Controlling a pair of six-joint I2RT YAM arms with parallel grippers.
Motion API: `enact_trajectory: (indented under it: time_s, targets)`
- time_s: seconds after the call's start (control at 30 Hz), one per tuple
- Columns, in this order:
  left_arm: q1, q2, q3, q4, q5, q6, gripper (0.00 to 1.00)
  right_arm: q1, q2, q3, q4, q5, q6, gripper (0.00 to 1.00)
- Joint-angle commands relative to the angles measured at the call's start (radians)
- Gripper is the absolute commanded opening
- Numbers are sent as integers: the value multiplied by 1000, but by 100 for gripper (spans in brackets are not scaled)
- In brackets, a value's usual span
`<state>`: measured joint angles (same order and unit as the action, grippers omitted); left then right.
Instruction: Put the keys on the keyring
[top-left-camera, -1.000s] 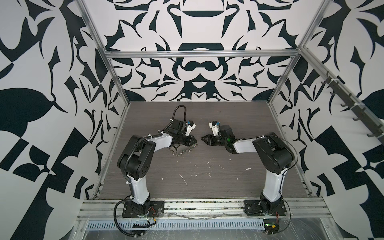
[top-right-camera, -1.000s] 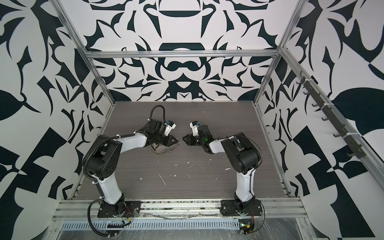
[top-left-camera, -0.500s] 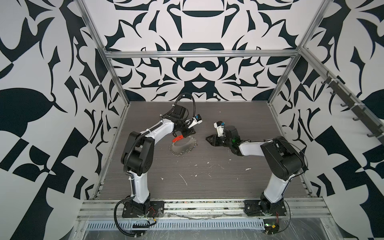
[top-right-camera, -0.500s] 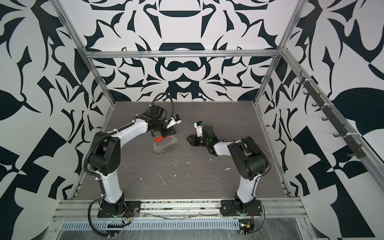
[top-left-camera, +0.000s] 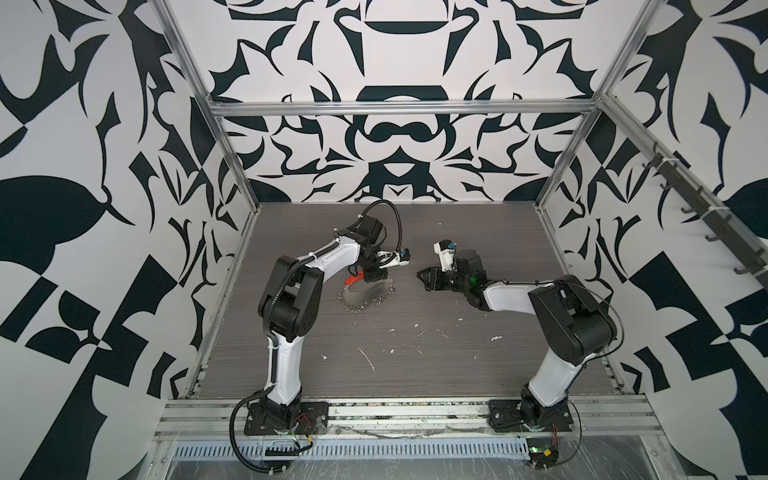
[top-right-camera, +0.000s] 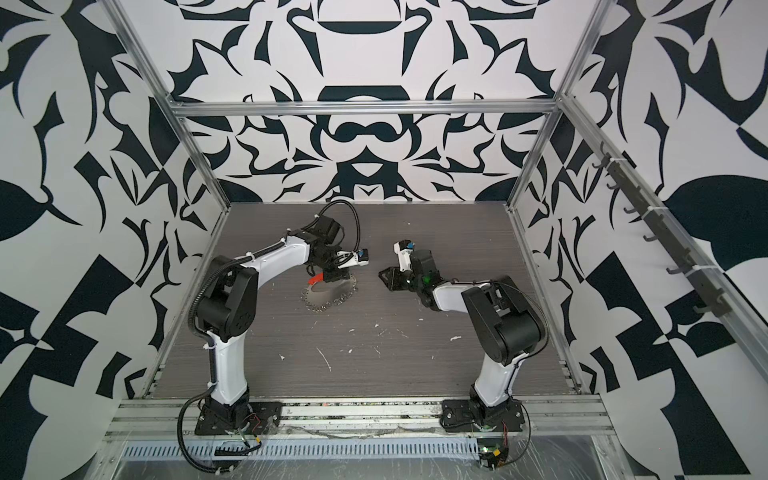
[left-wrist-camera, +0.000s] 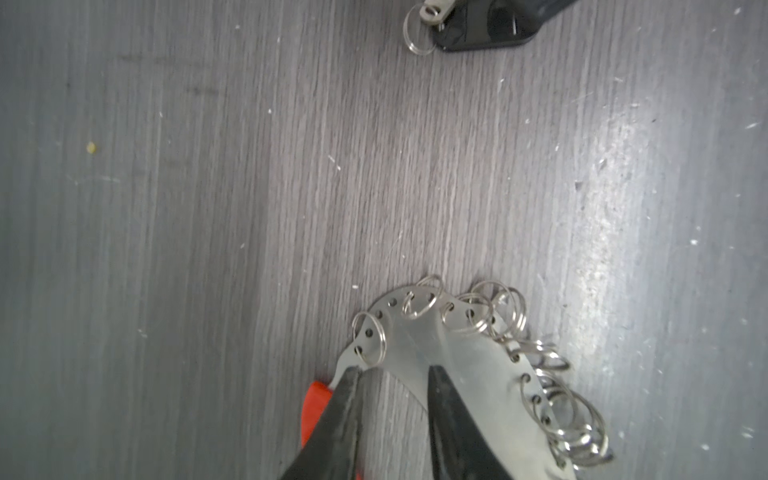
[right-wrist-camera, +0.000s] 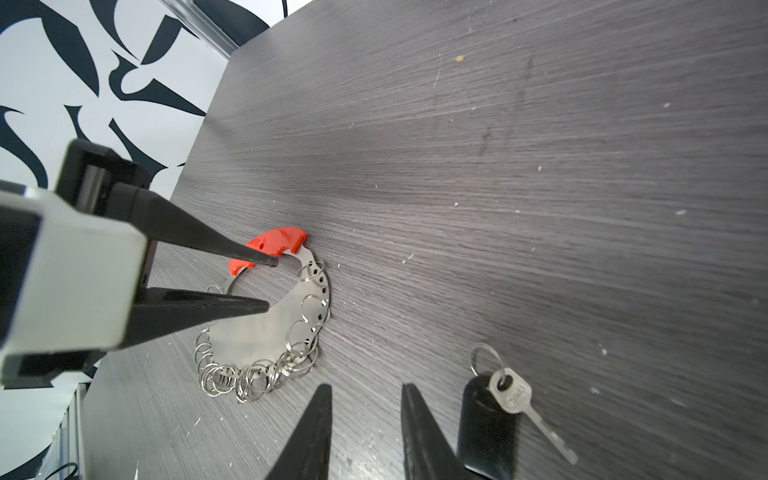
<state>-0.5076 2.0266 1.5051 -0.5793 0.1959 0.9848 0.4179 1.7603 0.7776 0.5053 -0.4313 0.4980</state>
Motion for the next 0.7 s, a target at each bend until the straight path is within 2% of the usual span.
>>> enact_trajectory:
  time_s: [0.0, 0.2, 0.67]
  targets:
    - [-18, 22, -12, -9, -28, 64, 31, -8, -1, 1, 36, -18, 9, 32]
    - [-40, 31, -19, 40, -56, 87, 31, -21, 7, -6, 67, -35, 36, 32]
    - [-55, 81, 34, 20, -62, 112, 29, -36, 19, -9, 96, -53, 60, 32]
